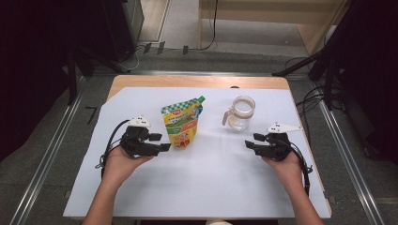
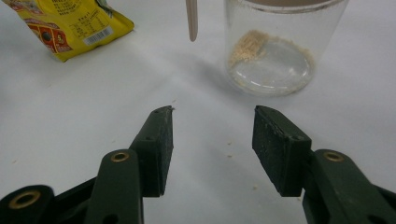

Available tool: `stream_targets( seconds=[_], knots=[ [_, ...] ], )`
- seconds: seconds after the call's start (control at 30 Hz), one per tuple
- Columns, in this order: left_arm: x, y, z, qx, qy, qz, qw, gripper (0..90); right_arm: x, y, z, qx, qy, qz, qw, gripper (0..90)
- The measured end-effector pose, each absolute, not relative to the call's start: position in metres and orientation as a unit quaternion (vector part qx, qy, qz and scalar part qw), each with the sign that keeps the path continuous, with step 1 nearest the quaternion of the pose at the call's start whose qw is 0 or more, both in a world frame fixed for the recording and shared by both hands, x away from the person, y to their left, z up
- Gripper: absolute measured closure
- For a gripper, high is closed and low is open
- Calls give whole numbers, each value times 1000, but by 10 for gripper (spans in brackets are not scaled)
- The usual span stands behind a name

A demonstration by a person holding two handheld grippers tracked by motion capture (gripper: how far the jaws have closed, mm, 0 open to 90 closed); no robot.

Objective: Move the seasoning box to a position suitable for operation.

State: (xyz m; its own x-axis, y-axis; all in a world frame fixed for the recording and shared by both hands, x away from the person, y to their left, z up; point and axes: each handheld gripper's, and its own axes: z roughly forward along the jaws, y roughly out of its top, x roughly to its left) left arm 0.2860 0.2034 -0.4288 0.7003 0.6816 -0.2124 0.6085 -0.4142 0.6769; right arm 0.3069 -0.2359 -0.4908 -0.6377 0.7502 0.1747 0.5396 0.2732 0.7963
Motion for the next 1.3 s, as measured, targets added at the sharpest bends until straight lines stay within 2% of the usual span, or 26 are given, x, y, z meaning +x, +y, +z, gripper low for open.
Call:
stream_targets(
  seconds=[0.27,0.3,0.43,0.47,0.5,0.6,0.67,0.8,1.0,1.1,1.3],
  knots=[
    [286,202,-433,841,381,47,381,415,316,-234,-487,427,780,443,114,448],
    [286,202,-434,843,379,47,379,414,319,-232,-485,423,785,435,127,432],
    [286,203,-434,842,377,47,382,414,323,-232,-485,425,782,437,128,414],
    [286,204,-433,842,377,48,384,414,324,-233,-486,425,781,438,127,390],
    [286,205,-433,840,378,48,386,414,327,-233,-488,423,783,438,127,305],
    [286,206,-433,840,379,48,386,414,330,-232,-489,434,782,429,130,285],
    [286,205,-434,841,378,50,383,415,339,-230,-488,440,781,424,127,222],
    [286,205,-433,842,376,50,383,416,352,-224,-485,450,772,424,148,212],
    [286,206,-434,840,379,48,385,416,366,-215,-483,445,770,431,155,185],
    [286,206,-434,841,377,47,386,418,376,-206,-489,461,755,430,180,172],
    [286,205,-435,841,376,44,386,418,386,-202,-500,460,742,452,183,122]
  ],
)
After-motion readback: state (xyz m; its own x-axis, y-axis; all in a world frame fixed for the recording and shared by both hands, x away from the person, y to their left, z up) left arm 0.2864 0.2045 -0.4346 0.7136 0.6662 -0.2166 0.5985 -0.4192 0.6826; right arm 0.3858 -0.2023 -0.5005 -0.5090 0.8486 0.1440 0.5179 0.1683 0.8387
